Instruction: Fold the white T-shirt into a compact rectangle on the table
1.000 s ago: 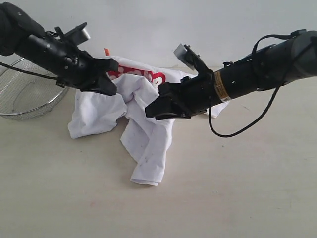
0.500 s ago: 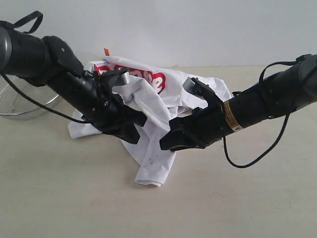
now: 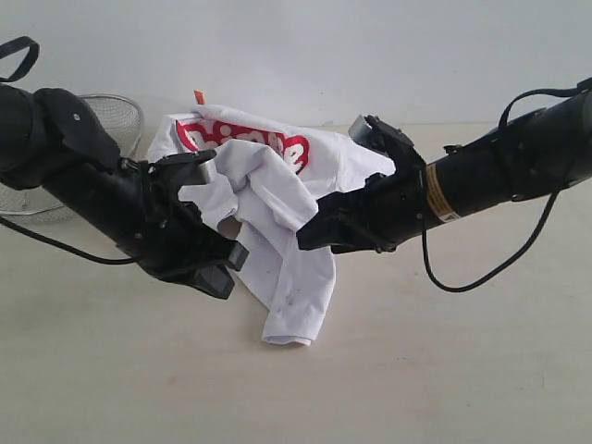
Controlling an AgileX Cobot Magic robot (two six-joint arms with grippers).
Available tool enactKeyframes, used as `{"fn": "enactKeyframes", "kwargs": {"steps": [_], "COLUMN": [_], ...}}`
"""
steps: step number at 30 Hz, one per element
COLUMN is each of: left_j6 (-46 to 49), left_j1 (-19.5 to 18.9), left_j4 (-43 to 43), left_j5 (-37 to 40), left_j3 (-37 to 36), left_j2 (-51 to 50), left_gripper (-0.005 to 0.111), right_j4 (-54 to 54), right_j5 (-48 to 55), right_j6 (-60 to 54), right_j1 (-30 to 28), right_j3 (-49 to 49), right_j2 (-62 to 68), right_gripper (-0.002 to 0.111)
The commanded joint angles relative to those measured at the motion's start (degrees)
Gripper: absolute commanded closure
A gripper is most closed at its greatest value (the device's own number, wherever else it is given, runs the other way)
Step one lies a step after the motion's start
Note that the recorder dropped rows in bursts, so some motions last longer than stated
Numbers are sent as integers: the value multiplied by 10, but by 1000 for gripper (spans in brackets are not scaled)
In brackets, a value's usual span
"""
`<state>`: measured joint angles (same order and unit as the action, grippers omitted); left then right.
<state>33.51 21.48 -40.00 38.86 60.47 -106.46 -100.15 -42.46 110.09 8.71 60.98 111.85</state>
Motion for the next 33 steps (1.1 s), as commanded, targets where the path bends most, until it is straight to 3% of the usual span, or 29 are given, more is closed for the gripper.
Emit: {"fn": "enactKeyframes", "kwargs": {"steps": [1, 7, 12, 27, 30, 33], "left_j6": [-5, -5, -5, -5, -5, -5], "left_j1": [4, 4, 4, 4, 4, 4], "left_j4": [-5, -15, -32, -30, -25, -22], "left_j5": [-10, -10, -12, -3, -1, -4], "left_j3": [-17, -26, -26, -26, -26, -26], "left_j2": [22, 35, 35, 35, 35, 35], "left_gripper": [102, 102, 102, 102, 102, 102], "right_j4": [2, 2, 2, 2, 2, 2], "right_j5": [63, 122, 102, 127, 105, 68], "right_j6": [4, 4, 8, -17, -12, -14], "right_j1": [-2, -2, 0, 72, 72, 72], "right_j3": [-3, -3, -3, -3, -3, -3], "right_j2": [-8, 2, 15, 59, 59, 59], "right_gripper": [54, 54, 54, 55, 67, 98]}}
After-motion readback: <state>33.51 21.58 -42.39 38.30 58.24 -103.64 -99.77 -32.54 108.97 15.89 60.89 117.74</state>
